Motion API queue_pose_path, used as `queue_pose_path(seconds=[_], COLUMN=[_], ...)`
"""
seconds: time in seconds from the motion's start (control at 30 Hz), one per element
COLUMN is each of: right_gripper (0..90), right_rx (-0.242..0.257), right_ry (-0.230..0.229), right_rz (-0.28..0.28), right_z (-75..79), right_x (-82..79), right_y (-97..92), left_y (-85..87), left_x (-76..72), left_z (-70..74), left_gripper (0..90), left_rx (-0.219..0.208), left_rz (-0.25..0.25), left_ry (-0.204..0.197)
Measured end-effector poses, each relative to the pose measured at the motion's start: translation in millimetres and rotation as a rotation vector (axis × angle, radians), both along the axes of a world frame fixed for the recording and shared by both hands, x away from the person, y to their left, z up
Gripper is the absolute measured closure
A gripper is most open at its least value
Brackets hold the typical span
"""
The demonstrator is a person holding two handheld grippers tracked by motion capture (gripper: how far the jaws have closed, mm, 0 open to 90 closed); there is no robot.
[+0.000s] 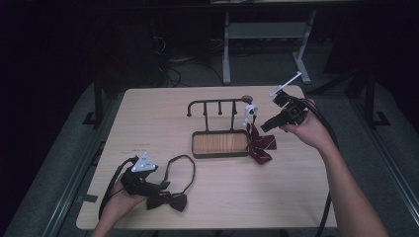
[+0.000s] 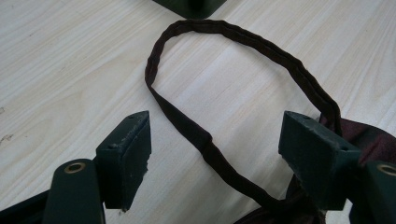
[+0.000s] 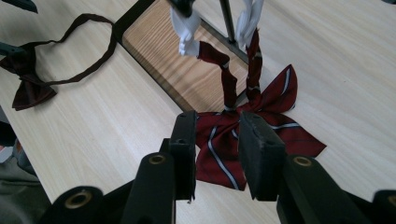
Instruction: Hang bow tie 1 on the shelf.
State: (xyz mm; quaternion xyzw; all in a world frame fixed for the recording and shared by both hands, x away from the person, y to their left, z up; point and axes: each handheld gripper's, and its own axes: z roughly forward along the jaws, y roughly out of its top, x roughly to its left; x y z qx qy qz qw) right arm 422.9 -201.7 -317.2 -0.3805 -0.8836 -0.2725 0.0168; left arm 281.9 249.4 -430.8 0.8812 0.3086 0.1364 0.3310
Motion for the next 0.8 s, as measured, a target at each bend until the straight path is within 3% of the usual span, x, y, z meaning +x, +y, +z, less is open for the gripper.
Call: queue_pose_path(seconds=[0.8], right_gripper=[53.8], right_rx=[0.052], right_ry=[-0.001], right_rz=[0.010], right_z=[-22.4], right_x=[-24.6], right_y=[-13.2], left_y=[-0.2], left_x=[1.1], left_z=[-1.0], left_gripper=[25.9], left_rx=[0.002], left_rz=[0.005], left_ry=[0.009])
